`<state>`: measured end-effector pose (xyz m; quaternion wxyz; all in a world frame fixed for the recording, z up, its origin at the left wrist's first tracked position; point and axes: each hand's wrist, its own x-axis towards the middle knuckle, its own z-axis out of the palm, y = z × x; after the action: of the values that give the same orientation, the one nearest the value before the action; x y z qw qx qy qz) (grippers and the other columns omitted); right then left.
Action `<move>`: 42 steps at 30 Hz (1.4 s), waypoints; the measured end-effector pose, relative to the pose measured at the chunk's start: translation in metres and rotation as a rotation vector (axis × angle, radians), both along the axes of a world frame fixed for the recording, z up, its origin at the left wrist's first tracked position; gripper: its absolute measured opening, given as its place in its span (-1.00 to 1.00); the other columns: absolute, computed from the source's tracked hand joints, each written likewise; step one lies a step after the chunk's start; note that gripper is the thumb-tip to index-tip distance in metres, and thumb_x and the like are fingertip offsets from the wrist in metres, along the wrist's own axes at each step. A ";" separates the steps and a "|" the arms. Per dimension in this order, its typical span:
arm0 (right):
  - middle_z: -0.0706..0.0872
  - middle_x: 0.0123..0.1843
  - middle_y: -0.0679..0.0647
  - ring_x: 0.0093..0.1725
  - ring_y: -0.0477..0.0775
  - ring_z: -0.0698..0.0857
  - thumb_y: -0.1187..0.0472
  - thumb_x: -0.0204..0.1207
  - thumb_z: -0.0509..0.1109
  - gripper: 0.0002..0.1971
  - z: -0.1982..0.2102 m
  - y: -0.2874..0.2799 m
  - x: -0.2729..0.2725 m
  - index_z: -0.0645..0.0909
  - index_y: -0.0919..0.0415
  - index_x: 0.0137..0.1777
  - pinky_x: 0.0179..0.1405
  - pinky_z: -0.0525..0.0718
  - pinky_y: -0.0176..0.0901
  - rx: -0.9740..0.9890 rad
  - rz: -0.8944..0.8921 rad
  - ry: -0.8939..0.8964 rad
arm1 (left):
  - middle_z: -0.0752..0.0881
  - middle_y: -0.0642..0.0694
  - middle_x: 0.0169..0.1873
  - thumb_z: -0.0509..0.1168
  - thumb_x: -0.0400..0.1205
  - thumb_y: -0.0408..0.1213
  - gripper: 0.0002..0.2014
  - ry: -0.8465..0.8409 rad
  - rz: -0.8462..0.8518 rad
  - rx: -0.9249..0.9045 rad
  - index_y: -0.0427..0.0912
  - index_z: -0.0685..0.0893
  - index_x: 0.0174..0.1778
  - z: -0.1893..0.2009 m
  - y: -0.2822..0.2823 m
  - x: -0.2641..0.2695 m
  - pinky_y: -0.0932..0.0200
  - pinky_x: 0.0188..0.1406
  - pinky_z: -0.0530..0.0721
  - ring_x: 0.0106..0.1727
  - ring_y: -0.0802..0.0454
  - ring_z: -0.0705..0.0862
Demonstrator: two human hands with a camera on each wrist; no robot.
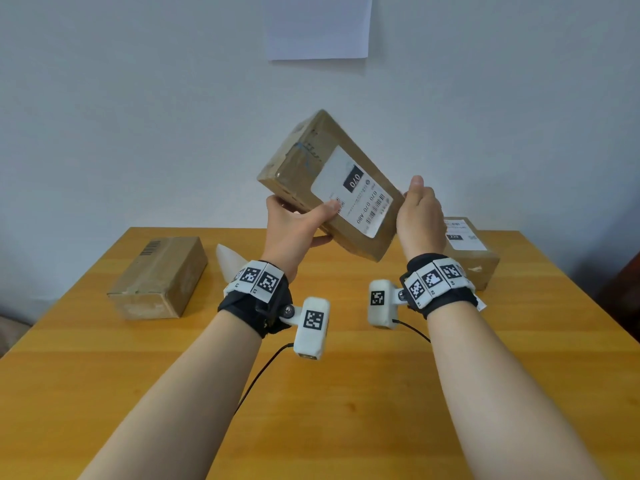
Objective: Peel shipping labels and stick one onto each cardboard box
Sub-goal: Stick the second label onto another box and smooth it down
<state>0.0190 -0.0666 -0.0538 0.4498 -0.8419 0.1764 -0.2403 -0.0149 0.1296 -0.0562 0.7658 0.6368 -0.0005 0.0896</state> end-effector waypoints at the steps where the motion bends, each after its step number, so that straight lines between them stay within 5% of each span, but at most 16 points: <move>1: 0.69 0.42 0.16 0.36 0.26 0.69 -0.37 0.79 -0.24 -0.25 0.000 0.000 0.000 0.51 0.14 0.54 0.37 0.64 0.21 0.119 0.056 0.052 | 0.65 -0.05 0.32 0.67 0.55 -0.28 -0.29 0.005 0.002 -0.035 -0.09 0.33 0.44 -0.001 0.002 0.002 -0.22 0.03 0.92 0.30 -0.05 0.80; 5: 0.70 0.42 0.11 0.27 0.32 0.76 -0.64 0.56 -0.20 -0.11 0.003 0.008 -0.007 0.42 -0.10 0.65 -0.08 0.84 0.52 0.513 0.335 0.260 | 0.69 -0.07 0.36 0.64 0.58 -0.30 -0.06 0.025 -0.008 -0.098 0.15 0.06 0.61 -0.005 0.003 0.007 -0.25 0.09 0.90 0.30 -0.06 0.82; 9: 0.68 0.35 0.13 0.24 0.35 0.75 -0.57 0.64 -0.11 -0.21 0.015 0.017 -0.013 0.39 -0.07 0.64 -0.25 0.85 0.49 0.525 0.408 0.300 | 0.51 0.04 0.50 0.70 0.48 -0.26 0.15 -0.011 0.046 -0.093 0.31 -0.05 0.69 -0.009 0.001 0.008 -0.24 0.02 0.91 0.37 -0.06 0.76; 14: 0.70 0.13 -0.02 0.05 0.26 0.83 -0.36 0.81 -0.12 -0.50 0.020 0.018 -0.016 0.43 -0.07 0.38 -0.01 0.86 0.46 0.487 0.432 0.272 | 0.33 0.03 0.68 0.74 0.44 -0.26 0.38 -0.050 0.122 -0.043 0.49 -0.27 0.74 -0.008 0.011 0.012 -0.23 0.03 0.91 0.44 -0.08 0.70; 17: 0.76 0.26 0.06 0.05 0.27 0.85 -0.37 0.80 -0.13 -0.42 0.017 0.019 -0.013 0.51 -0.01 0.41 0.09 0.83 0.43 0.472 0.431 0.302 | 0.37 -0.01 0.62 0.78 0.34 -0.14 0.43 -0.081 0.164 0.004 0.63 -0.28 0.69 -0.006 0.014 0.013 -0.15 -0.04 0.92 0.48 -0.11 0.67; 21: 0.81 0.18 0.10 0.05 0.26 0.85 -0.36 0.80 -0.12 -0.37 0.015 0.021 -0.013 0.62 0.01 0.39 0.12 0.83 0.41 0.458 0.440 0.326 | 0.33 -0.11 0.65 0.78 0.23 0.01 0.38 -0.114 0.187 0.118 0.75 -0.19 0.61 -0.004 0.016 0.015 -0.26 -0.07 0.92 0.62 -0.22 0.53; 25: 0.79 0.16 0.13 0.13 0.25 0.79 -0.33 0.80 -0.09 -0.46 0.014 0.021 -0.012 0.62 -0.01 0.24 0.06 0.83 0.41 0.447 0.420 0.303 | 0.27 -0.08 0.63 0.69 0.28 0.18 0.17 -0.100 0.190 0.222 0.33 0.04 0.67 -0.005 0.017 0.018 -0.14 0.02 0.92 0.57 -0.18 0.54; 29: 0.76 0.20 0.12 0.21 0.18 0.75 -0.38 0.64 0.02 -0.38 0.007 0.016 -0.005 0.48 0.04 0.45 0.12 0.77 0.27 0.380 0.320 0.198 | 0.36 -0.01 0.44 0.42 0.31 0.53 -0.02 0.025 0.176 0.261 0.02 0.25 0.47 0.000 0.021 0.018 -0.21 0.42 0.71 0.46 -0.05 0.58; 31: 0.69 0.36 0.14 0.30 0.17 0.70 -0.41 0.63 0.03 -0.35 0.005 0.014 -0.004 0.36 -0.04 0.57 0.16 0.70 0.21 0.325 0.275 0.132 | 0.50 -0.04 0.39 0.41 0.46 0.47 -0.14 0.058 0.149 0.295 -0.06 0.33 0.45 0.000 0.024 0.017 -0.11 0.34 0.69 0.42 -0.06 0.62; 35: 0.44 0.65 0.10 0.60 0.32 0.47 -0.48 0.60 0.05 -0.23 0.005 0.013 -0.002 0.14 -0.21 0.76 0.53 0.49 0.46 0.226 0.180 0.027 | 0.69 -0.03 0.30 0.52 0.61 0.20 -0.22 0.089 0.071 0.363 -0.03 0.38 0.65 0.002 0.028 0.014 0.08 0.12 0.67 0.24 0.08 0.73; 42: 0.28 0.76 0.19 0.72 0.39 0.28 -0.53 0.65 0.00 -0.08 0.007 0.021 -0.005 -0.09 0.00 0.85 0.68 0.10 0.54 0.017 0.022 0.014 | 0.74 -0.10 0.23 0.66 0.53 -0.02 -0.22 0.105 -0.082 0.418 -0.09 0.39 0.56 0.012 0.021 0.007 0.32 -0.26 0.75 0.10 0.05 0.84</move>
<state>0.0145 -0.0457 -0.0466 0.4583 -0.8416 0.1723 -0.2279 -0.0077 0.1505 -0.0441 0.6191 0.7849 -0.0051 0.0229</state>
